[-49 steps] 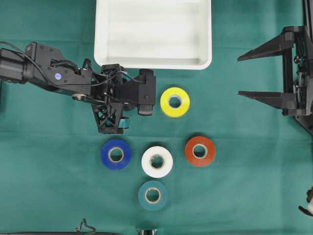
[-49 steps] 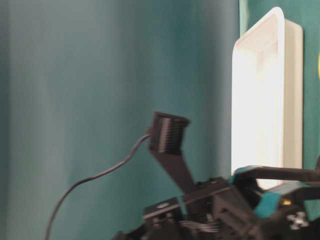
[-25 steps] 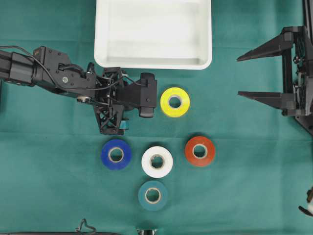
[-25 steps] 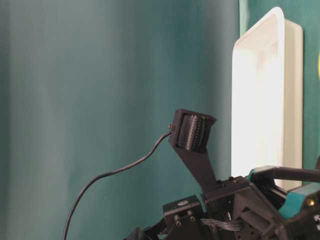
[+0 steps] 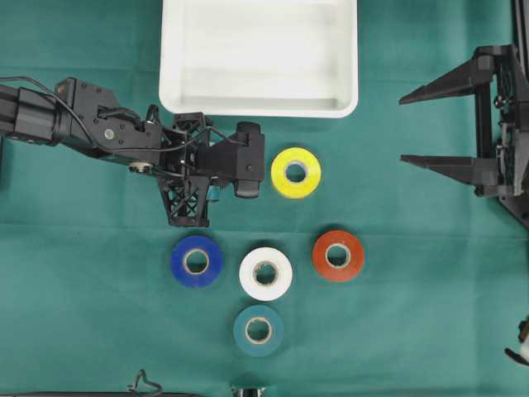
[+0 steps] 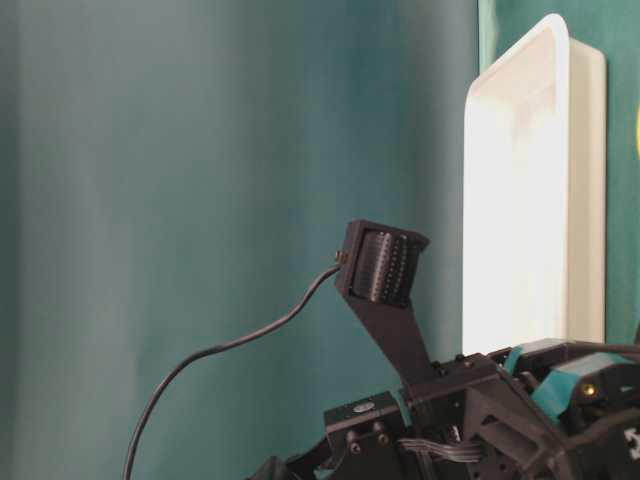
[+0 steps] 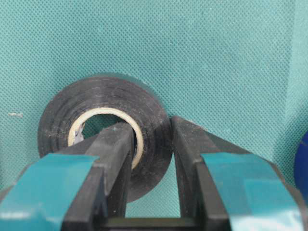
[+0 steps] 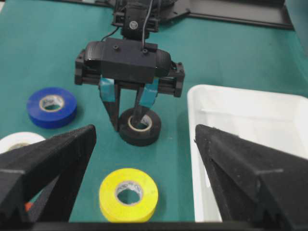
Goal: Pick up the tape from a random location and place it into the white case.
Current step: 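Close the left gripper on the black tape roll's rim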
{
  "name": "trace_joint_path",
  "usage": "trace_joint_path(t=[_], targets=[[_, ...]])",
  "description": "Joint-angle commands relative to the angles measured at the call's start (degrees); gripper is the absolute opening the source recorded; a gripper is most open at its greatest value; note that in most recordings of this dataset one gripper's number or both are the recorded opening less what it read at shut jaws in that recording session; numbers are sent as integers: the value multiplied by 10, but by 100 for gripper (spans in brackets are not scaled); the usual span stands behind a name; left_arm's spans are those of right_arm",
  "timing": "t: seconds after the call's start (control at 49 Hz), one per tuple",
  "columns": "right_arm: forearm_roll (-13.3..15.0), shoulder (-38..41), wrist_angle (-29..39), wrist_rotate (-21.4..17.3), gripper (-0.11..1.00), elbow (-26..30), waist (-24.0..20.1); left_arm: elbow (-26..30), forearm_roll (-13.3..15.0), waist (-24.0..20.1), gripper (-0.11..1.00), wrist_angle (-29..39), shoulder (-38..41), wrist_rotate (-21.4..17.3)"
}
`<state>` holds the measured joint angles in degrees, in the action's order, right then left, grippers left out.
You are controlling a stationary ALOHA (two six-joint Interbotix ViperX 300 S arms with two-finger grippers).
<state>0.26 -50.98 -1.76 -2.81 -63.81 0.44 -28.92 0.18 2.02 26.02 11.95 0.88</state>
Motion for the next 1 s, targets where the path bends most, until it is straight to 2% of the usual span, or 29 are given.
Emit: trace_joint_path(t=[0.0,0.428,0.673,0.979], targets=[[0,3,-2,0,93,11,0,3,1,-2,19,-1,-11,0],[0,4,5,0,93,11,0,6,1,-2,19,8,-23,0],[1,4,5,-1,93,11,0,15,1,-2,19,60,-87,0],[0,4,7,0,93,11,0,53,-2,-2,19,163,-167,0]])
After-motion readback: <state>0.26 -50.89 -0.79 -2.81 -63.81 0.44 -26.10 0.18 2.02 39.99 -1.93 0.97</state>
